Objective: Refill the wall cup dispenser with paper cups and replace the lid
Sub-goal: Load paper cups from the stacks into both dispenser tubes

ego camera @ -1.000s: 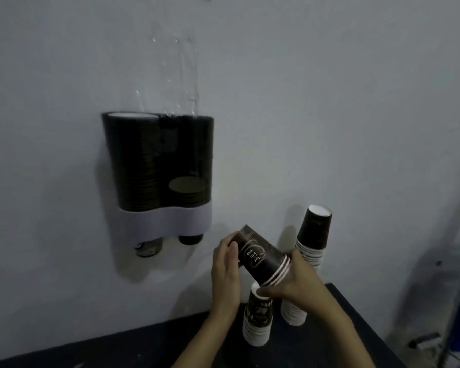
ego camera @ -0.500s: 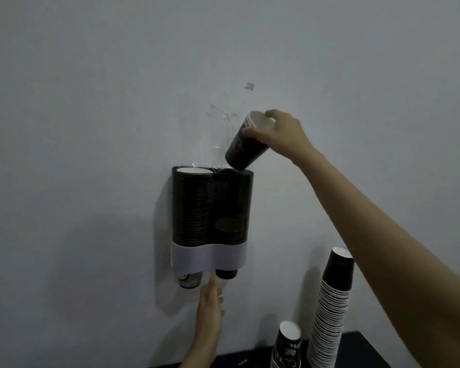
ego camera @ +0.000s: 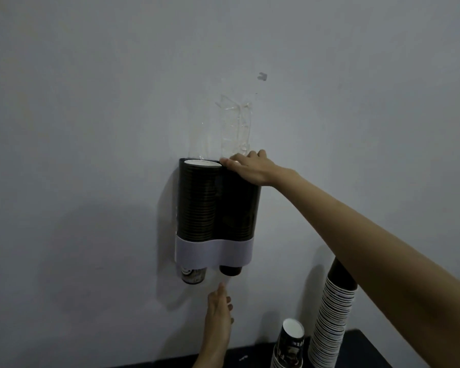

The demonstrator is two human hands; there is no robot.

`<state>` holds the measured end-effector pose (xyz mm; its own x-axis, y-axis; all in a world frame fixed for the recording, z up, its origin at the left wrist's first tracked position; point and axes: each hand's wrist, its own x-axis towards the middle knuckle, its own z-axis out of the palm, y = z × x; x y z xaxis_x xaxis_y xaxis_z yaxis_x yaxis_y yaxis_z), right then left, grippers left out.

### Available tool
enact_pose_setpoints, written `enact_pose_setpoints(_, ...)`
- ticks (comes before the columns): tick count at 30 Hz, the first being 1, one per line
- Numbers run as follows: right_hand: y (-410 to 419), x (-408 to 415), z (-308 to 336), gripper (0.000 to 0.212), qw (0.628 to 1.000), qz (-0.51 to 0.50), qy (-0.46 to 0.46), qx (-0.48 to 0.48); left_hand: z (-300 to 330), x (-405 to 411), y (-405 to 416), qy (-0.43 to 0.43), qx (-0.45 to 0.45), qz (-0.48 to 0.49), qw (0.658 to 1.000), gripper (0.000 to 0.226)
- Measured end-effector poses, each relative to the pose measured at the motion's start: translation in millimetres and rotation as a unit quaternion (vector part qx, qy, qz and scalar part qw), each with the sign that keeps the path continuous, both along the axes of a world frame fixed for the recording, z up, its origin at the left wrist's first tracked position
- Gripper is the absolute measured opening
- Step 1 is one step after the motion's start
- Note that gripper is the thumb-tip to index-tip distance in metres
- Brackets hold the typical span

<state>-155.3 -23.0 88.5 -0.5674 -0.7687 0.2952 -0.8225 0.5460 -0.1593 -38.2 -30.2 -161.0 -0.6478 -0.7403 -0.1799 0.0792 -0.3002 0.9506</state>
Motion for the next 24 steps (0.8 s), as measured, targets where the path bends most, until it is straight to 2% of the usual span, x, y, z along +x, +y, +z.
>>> enact_pose_setpoints(2,-0.6,0.4,0.0,0.081,1.000,0.004,0.003,0.008,-2.3,-0.6,2.2,0.000,-0.005,-0.004,1.000,0.026)
enact_pose_setpoints(6,-4.0,-0.6,-3.2,0.066,1.000,-0.005,-0.003,-0.014,-4.7,-0.7,5.3,-0.002,-0.014,-0.017,1.000,0.027)
enact_pose_setpoints(11,-5.4,-1.0,-3.3,0.067,1.000,-0.001,0.007,0.003,-6.5,-0.8,4.3,-0.001,-0.014,-0.014,1.000,0.028)
enact_pose_setpoints(16,-4.0,1.6,-1.6,0.069,1.000,0.006,0.028,0.010,-9.1,-5.2,4.6,-0.006,-0.005,-0.010,1.000,0.045)
enact_pose_setpoints(19,-3.0,4.1,0.0,0.071,0.999,0.017,0.035,0.011,-6.8,-6.2,1.3,0.005,0.027,-0.022,0.999,0.049)
enact_pose_setpoints(24,-0.2,6.5,1.2,0.075,0.999,0.023,0.035,0.016,5.7,-16.8,-11.9,0.061,0.112,-0.051,0.991,0.035)
